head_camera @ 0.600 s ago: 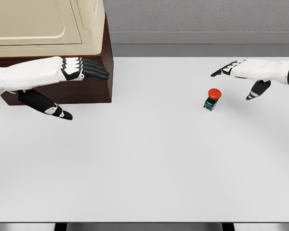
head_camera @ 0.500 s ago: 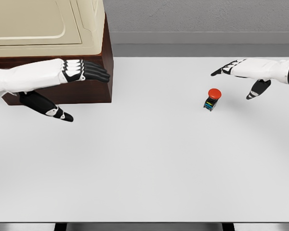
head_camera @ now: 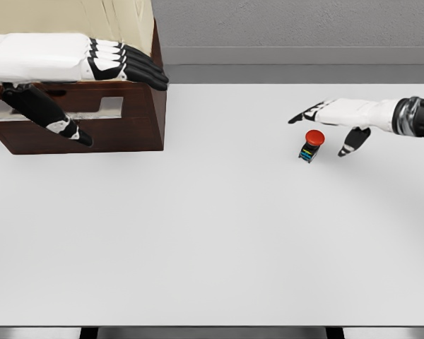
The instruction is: Open the cabinet drawer with left arm, and place a switch into the drawer with right arm
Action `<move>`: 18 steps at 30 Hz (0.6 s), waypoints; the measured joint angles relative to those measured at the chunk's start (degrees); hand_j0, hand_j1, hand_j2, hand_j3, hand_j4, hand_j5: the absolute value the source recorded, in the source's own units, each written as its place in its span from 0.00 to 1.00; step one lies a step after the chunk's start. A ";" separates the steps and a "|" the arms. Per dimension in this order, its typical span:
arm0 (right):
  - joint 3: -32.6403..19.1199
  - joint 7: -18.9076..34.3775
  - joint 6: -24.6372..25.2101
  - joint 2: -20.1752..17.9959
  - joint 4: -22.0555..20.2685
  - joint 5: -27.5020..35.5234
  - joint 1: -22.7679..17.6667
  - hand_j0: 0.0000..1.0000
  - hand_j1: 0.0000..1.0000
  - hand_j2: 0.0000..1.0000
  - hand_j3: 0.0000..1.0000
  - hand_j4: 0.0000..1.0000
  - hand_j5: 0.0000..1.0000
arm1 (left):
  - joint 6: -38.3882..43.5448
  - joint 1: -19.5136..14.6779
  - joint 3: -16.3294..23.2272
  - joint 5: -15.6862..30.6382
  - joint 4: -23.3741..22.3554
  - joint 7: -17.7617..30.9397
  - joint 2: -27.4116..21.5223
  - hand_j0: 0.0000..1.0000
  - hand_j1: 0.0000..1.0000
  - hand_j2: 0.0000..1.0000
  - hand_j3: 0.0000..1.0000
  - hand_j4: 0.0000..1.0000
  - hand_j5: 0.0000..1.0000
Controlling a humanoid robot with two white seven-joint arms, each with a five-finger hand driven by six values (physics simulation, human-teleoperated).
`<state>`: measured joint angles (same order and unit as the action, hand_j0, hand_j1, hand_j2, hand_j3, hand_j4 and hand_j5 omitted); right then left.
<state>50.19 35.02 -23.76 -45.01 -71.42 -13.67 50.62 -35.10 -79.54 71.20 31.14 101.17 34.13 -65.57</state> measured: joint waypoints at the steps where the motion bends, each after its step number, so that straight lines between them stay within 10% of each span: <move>1: 0.26 0.00 0.00 0.42 0.53 -0.03 0.00 1.00 1.00 1.00 1.00 1.00 1.00 | -0.03 0.00 2.61 0.47 0.00 0.01 -0.58 1.00 1.00 1.00 1.00 1.00 1.00; 4: 0.84 0.00 0.01 1.71 2.17 -0.14 0.09 1.00 1.00 1.00 1.00 1.00 1.00 | -0.11 1.51 7.84 1.32 -0.02 0.01 -1.51 1.00 1.00 1.00 1.00 1.00 1.00; 7: 1.44 0.00 -0.01 2.56 2.73 -0.16 0.44 1.00 1.00 1.00 1.00 1.00 1.00 | -0.16 9.58 4.89 2.51 -0.07 0.02 -1.89 1.00 1.00 1.00 1.00 1.00 1.00; 18: 2.47 0.00 -0.04 5.06 5.96 -1.55 1.41 0.99 0.99 0.99 0.99 0.99 0.99 | -0.06 9.32 0.54 3.54 -0.09 0.03 -3.74 1.00 1.00 1.00 1.00 1.00 1.00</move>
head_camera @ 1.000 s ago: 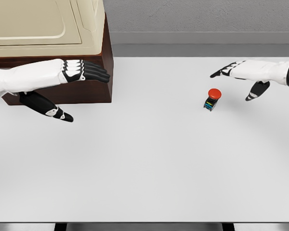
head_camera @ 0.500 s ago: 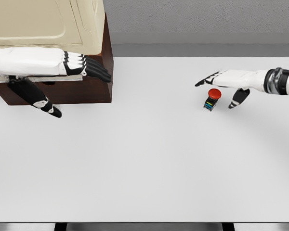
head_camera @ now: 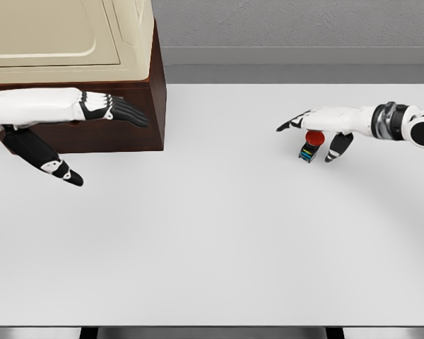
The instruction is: Open the cabinet drawer with left arm, and place a switch into the drawer with right arm
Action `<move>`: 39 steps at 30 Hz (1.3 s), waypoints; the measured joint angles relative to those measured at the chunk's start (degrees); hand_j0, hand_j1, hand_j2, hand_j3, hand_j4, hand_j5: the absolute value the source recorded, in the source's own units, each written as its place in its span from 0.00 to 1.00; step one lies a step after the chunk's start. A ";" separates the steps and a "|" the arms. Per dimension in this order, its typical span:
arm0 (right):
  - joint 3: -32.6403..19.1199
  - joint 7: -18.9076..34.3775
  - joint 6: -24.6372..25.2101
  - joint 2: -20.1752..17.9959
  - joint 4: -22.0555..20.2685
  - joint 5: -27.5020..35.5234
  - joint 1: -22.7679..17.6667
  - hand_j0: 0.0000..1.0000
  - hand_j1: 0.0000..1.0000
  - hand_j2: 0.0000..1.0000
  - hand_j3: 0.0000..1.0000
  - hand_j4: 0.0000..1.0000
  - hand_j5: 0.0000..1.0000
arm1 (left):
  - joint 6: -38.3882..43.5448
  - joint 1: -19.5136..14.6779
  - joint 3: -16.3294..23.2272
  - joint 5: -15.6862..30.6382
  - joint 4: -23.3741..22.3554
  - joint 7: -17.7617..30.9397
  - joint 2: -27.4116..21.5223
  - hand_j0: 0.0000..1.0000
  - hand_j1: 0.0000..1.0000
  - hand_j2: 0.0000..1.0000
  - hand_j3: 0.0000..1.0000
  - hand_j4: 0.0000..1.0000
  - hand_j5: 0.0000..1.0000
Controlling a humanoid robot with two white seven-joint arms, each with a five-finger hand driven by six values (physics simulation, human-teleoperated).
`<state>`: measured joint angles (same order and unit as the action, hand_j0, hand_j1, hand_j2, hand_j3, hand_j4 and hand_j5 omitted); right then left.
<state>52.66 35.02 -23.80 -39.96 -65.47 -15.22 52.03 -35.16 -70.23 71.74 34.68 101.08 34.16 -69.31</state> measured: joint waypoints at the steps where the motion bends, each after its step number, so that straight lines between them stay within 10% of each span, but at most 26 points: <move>1: 0.01 0.00 -0.01 0.13 0.37 -0.30 0.00 0.99 0.99 0.99 0.99 0.99 0.99 | 0.00 0.18 -0.16 0.01 0.00 0.01 -0.03 1.00 1.00 1.00 1.00 1.00 1.00; 26: 0.14 0.00 -3.40 -0.07 1.17 -1.19 0.18 0.78 0.78 0.78 0.78 0.78 0.78 | 0.03 5.01 -6.06 2.27 0.05 0.86 -5.98 1.00 1.00 1.00 1.00 1.00 1.00; 39: 0.22 0.00 -3.64 -0.29 1.72 -1.19 0.27 0.70 0.70 0.70 0.70 0.70 0.70 | 13.96 6.50 -6.75 2.65 0.00 0.85 -7.04 1.00 1.00 1.00 1.00 1.00 1.00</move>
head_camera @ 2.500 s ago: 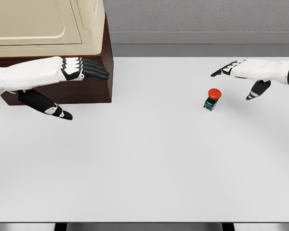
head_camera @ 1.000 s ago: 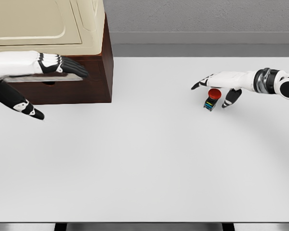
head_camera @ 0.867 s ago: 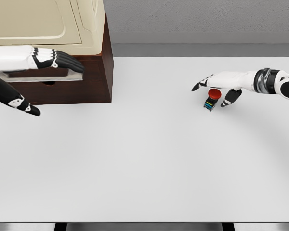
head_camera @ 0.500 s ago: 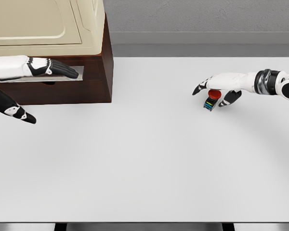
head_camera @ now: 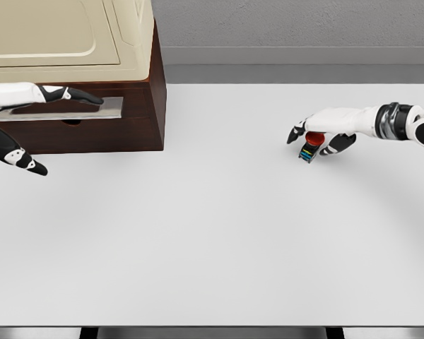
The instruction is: Open the cabinet drawer with left arm, and place a switch into the drawer with right arm
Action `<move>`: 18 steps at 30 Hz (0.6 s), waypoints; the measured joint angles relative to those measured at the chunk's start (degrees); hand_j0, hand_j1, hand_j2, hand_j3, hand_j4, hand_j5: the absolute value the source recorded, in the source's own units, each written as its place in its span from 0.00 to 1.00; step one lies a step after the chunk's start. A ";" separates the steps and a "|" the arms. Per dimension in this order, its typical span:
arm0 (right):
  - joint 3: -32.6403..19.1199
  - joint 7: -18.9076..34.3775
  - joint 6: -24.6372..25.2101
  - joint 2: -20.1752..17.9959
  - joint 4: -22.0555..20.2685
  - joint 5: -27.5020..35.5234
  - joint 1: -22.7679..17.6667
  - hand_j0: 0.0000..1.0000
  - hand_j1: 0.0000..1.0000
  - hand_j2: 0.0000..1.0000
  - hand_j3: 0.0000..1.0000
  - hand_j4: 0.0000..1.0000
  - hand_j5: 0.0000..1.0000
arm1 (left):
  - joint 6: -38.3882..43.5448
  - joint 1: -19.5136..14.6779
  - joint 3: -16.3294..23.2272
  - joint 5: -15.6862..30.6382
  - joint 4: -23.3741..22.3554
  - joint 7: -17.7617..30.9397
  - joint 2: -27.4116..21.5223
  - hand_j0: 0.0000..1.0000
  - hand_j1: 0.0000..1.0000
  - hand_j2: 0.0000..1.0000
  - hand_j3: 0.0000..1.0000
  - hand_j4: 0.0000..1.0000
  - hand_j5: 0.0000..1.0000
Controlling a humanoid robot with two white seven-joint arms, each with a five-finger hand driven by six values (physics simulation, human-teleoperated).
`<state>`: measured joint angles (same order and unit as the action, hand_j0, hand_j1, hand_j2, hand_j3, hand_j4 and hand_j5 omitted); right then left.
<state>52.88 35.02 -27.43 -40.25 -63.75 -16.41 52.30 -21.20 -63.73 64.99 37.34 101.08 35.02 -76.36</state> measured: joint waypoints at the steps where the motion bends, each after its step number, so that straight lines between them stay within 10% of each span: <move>1: 0.00 0.00 0.00 -0.02 0.04 -0.02 0.00 0.69 0.69 0.69 0.69 0.69 0.69 | 1.22 0.01 -0.02 -0.29 0.00 0.00 0.06 1.00 1.00 1.00 1.00 1.00 1.00; 9: -0.02 0.00 -0.01 -0.02 0.27 -0.07 0.00 0.59 0.59 0.59 0.59 0.59 0.59 | 15.17 0.62 -1.78 -1.98 -0.02 0.00 0.70 1.00 1.00 1.00 1.00 1.00 1.00; 13: -0.06 0.00 -0.01 0.02 0.23 -0.08 0.09 0.56 0.56 0.56 0.56 0.56 0.56 | 19.31 12.72 -7.87 -2.85 -0.09 0.01 0.91 1.00 1.00 1.00 1.00 1.00 1.00; 18: -0.14 0.01 -0.02 0.08 -0.12 -0.10 0.26 0.54 0.54 0.54 0.54 0.54 0.54 | 20.65 12.93 -15.50 -2.99 -0.03 -0.01 1.58 1.00 1.00 1.00 1.00 1.00 1.00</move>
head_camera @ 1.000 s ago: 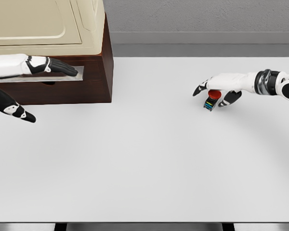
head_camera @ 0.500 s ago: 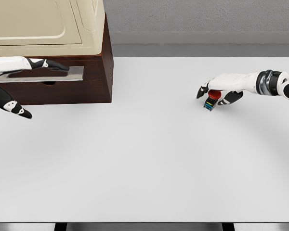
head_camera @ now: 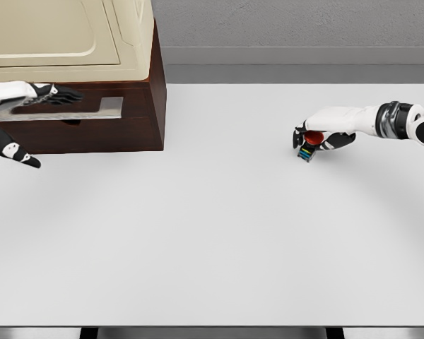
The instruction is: Open the cabinet drawer with left arm, and place a switch into the drawer with right arm
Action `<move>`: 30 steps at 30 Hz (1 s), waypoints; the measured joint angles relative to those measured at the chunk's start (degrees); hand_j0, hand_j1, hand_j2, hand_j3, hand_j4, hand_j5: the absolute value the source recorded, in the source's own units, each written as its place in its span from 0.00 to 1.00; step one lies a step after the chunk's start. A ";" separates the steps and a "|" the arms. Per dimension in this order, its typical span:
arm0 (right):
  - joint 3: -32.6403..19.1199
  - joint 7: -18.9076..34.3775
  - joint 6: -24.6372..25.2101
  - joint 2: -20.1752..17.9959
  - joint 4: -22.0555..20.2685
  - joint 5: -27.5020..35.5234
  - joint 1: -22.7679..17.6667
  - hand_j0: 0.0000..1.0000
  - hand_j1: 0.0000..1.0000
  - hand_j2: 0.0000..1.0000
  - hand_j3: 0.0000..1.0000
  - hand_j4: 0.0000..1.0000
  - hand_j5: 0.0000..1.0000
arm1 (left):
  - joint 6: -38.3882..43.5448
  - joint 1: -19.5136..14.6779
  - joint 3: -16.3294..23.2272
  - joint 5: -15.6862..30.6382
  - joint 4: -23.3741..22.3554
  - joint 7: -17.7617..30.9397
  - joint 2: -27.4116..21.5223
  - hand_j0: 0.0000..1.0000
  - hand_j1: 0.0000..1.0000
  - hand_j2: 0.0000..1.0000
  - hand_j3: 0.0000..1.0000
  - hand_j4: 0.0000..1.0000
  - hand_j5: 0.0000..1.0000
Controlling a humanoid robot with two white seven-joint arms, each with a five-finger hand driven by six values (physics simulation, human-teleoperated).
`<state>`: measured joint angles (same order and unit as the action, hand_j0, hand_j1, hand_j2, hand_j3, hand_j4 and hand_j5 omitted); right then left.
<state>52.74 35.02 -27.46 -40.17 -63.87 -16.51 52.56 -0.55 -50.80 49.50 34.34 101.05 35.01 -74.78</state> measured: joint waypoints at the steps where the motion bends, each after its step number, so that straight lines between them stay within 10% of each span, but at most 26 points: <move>1: -0.01 0.00 0.00 0.02 -0.14 0.00 0.26 0.54 0.54 0.54 0.54 0.54 0.54 | 0.08 0.09 -0.56 0.02 0.01 0.00 0.07 1.00 1.00 1.00 1.00 1.00 1.00; 30: -0.02 0.00 -3.80 0.49 -8.45 0.26 2.81 0.48 0.48 0.48 0.48 0.48 0.48 | 7.27 2.61 -4.12 -6.78 -0.90 0.01 4.81 1.00 1.00 1.00 1.00 1.00 1.00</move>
<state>52.72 35.02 -31.26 -39.68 -72.32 -16.25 55.37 6.73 -48.18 45.38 27.56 100.15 35.02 -69.97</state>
